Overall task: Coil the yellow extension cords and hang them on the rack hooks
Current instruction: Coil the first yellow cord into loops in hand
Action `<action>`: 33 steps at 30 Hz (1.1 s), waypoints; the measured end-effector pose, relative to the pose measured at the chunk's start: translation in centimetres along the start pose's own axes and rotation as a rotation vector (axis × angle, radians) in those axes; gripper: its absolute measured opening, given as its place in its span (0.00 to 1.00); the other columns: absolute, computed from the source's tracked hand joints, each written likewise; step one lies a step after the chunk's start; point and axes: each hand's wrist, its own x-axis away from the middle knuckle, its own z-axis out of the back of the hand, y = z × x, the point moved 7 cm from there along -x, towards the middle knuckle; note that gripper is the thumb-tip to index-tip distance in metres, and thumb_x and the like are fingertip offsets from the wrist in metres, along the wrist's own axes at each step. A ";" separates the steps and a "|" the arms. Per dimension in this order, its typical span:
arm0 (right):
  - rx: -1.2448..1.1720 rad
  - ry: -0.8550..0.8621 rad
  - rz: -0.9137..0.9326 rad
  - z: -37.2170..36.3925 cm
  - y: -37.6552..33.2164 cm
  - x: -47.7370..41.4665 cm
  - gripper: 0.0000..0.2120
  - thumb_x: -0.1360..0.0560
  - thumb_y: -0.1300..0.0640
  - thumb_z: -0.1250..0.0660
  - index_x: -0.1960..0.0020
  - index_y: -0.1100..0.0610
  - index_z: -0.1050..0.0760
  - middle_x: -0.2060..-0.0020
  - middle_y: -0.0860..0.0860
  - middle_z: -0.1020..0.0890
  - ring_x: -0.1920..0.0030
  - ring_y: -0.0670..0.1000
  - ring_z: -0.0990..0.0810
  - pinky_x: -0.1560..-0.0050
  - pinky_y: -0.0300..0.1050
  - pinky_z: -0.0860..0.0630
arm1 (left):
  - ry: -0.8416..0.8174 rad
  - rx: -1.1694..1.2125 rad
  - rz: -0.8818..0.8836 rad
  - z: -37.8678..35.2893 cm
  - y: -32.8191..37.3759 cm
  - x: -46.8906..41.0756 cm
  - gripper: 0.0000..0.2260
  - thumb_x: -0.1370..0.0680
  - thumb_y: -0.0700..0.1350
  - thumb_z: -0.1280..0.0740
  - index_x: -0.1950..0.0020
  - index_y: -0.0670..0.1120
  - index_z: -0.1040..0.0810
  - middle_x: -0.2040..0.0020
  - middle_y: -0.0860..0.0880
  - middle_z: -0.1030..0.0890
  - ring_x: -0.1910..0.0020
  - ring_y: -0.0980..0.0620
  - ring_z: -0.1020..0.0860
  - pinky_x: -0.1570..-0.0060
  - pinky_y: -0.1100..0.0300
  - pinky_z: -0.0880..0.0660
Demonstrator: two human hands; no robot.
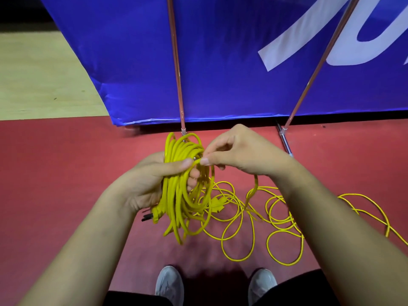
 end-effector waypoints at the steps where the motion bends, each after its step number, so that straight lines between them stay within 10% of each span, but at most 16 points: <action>1: -0.015 0.004 0.013 -0.3 -0.1 -0.1 0.06 0.28 0.60 0.26 0.59 0.63 0.17 0.73 0.51 0.21 0.71 0.43 0.26 0.68 0.34 0.31 | 0.000 -0.035 -0.015 -0.1 0.1 0.0 0.20 0.45 0.50 0.17 0.61 0.41 0.17 0.67 0.44 0.19 0.71 0.51 0.21 0.68 0.59 0.22; 8: -0.302 0.152 -0.229 1.2 7.2 1.0 0.04 0.23 0.62 0.33 0.50 0.64 0.24 0.69 0.53 0.24 0.71 0.49 0.26 0.66 0.43 0.29 | 0.052 0.237 -0.208 1.6 2.3 -0.2 0.16 0.43 0.46 0.17 0.61 0.43 0.18 0.66 0.48 0.21 0.70 0.56 0.22 0.68 0.62 0.23; 13: -0.429 0.324 -0.190 2.7 7.3 0.7 0.01 0.23 0.63 0.32 0.54 0.59 0.23 0.72 0.54 0.27 0.76 0.46 0.37 0.72 0.39 0.39 | 0.111 -0.062 0.079 1.7 0.1 0.3 0.14 0.43 0.38 0.20 0.60 0.39 0.16 0.63 0.42 0.16 0.68 0.50 0.18 0.69 0.55 0.20; 22: -0.141 0.081 0.083 -0.8 0.2 -0.6 0.03 0.27 0.67 0.29 0.55 0.67 0.19 0.76 0.45 0.23 0.74 0.40 0.27 0.70 0.30 0.33 | 0.004 0.048 0.060 0.5 -0.3 0.2 0.22 0.49 0.47 0.16 0.59 0.43 0.16 0.64 0.46 0.18 0.68 0.50 0.19 0.66 0.57 0.21; 28: -0.028 -0.199 -0.181 -1.8 6.2 0.9 0.07 0.23 0.56 0.31 0.58 0.59 0.24 0.67 0.51 0.24 0.63 0.49 0.27 0.56 0.49 0.29 | -0.030 0.153 -0.096 1.0 1.2 -0.1 0.16 0.43 0.46 0.17 0.63 0.44 0.19 0.66 0.48 0.23 0.69 0.54 0.23 0.66 0.60 0.23; 31: -0.348 -0.110 -0.277 -1.5 8.2 1.4 0.05 0.23 0.58 0.33 0.56 0.59 0.26 0.62 0.54 0.18 0.56 0.56 0.21 0.47 0.53 0.27 | -0.008 0.113 -0.060 1.6 1.0 -0.2 0.17 0.43 0.47 0.17 0.62 0.43 0.19 0.66 0.47 0.22 0.68 0.53 0.22 0.65 0.59 0.23; 33: -0.462 0.073 -0.254 0.1 8.1 0.9 0.03 0.24 0.59 0.33 0.55 0.57 0.27 0.68 0.54 0.21 0.68 0.54 0.23 0.61 0.46 0.26 | 0.013 0.057 0.015 1.7 0.5 -0.1 0.19 0.45 0.47 0.16 0.61 0.42 0.19 0.65 0.46 0.21 0.68 0.51 0.21 0.66 0.58 0.22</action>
